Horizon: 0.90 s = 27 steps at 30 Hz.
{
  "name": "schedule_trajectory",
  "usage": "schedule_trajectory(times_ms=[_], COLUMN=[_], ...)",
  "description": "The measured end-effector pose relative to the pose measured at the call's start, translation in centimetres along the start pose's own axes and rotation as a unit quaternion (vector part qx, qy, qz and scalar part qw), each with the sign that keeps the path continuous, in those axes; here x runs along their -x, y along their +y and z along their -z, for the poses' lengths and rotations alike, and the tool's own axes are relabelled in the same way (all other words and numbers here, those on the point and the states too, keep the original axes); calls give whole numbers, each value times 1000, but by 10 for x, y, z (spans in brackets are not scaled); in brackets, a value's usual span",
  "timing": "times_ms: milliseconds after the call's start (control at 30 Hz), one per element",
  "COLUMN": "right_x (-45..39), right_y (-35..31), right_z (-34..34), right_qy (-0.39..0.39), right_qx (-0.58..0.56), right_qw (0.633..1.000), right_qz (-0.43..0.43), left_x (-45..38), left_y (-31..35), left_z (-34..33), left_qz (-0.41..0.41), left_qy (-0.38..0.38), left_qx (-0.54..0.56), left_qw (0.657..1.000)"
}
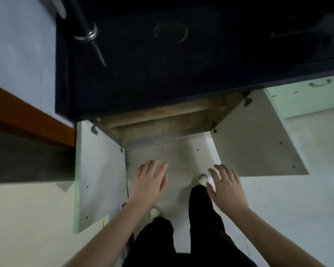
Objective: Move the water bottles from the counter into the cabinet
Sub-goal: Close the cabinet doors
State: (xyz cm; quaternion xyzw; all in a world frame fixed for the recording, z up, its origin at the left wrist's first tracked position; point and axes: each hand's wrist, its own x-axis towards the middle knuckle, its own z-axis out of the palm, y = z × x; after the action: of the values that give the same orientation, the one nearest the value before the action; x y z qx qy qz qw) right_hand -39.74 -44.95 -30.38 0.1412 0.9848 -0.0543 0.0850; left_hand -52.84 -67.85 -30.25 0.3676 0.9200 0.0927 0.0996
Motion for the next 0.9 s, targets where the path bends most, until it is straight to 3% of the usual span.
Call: schedule_trajectory(times_ms=[200, 333, 667, 800, 900], right_x=[38, 45, 11, -3, -10], right_y=[20, 75, 223, 252, 253], right_z=[25, 38, 23, 2, -3], right_qy=[62, 81, 5, -57, -62], right_qx=[-54, -53, -32, -63, -96], right_qw=[996, 992, 975, 958, 951], right_qz=[-15, -76, -222, -273, -286], left_x=[33, 31, -28, -53, -57], left_y=[14, 28, 82, 97, 101], left_z=[14, 17, 8, 0, -1], left_qz=[-1, 5, 36, 59, 71], left_qy=[-80, -77, -95, -116, -125], left_qx=[-17, -27, -72, -78, -86], left_qw=[997, 997, 992, 988, 986])
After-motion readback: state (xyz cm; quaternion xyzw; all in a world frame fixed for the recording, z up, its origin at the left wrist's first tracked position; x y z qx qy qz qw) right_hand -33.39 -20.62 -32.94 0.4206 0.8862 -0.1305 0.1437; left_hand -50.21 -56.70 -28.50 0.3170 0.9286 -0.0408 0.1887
